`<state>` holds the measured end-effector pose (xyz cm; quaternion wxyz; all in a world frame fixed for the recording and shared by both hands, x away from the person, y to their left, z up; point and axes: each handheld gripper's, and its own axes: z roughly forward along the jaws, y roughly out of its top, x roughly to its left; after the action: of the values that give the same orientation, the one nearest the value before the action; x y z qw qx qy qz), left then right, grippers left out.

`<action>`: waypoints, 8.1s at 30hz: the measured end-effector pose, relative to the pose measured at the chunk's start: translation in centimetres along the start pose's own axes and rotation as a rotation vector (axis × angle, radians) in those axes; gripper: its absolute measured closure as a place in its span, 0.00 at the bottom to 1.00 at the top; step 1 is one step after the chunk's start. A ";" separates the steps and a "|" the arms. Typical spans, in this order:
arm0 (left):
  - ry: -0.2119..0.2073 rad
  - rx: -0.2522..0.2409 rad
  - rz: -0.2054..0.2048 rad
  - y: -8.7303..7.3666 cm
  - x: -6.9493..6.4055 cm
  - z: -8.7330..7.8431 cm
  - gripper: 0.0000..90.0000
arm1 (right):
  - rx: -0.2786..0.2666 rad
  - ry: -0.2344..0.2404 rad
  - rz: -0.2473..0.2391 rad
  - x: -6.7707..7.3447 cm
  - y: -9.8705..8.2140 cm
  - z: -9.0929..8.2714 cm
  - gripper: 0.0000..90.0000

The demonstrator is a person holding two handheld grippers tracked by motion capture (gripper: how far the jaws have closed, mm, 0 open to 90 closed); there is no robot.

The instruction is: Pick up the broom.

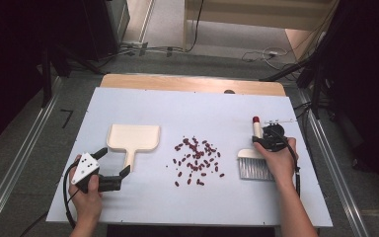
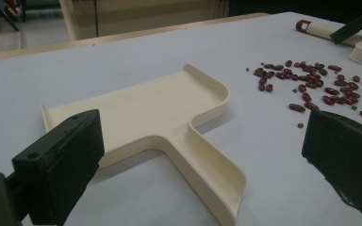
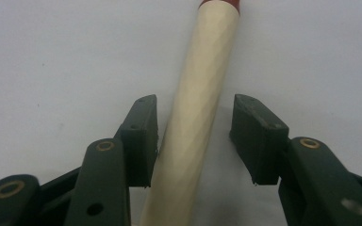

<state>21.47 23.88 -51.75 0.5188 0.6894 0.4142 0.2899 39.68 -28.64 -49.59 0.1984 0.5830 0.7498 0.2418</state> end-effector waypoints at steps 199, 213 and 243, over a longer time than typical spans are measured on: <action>-0.359 0.013 0.077 10.6 -13.8 6.9 0.76 | -0.701 0.653 -0.334 12.3 -1.8 -16.3 0.47; -0.531 0.022 0.167 11.1 -12.8 5.3 0.76 | -0.555 0.795 -0.557 7.9 -1.0 -15.2 0.39; -0.735 0.020 0.187 10.9 -13.0 4.4 0.76 | -0.279 1.029 -0.816 10.6 -2.5 -12.9 0.58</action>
<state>21.68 9.14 -42.26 0.5973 0.7873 0.1385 0.0653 27.74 -20.54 -40.87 -0.0351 0.0321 0.8708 0.4893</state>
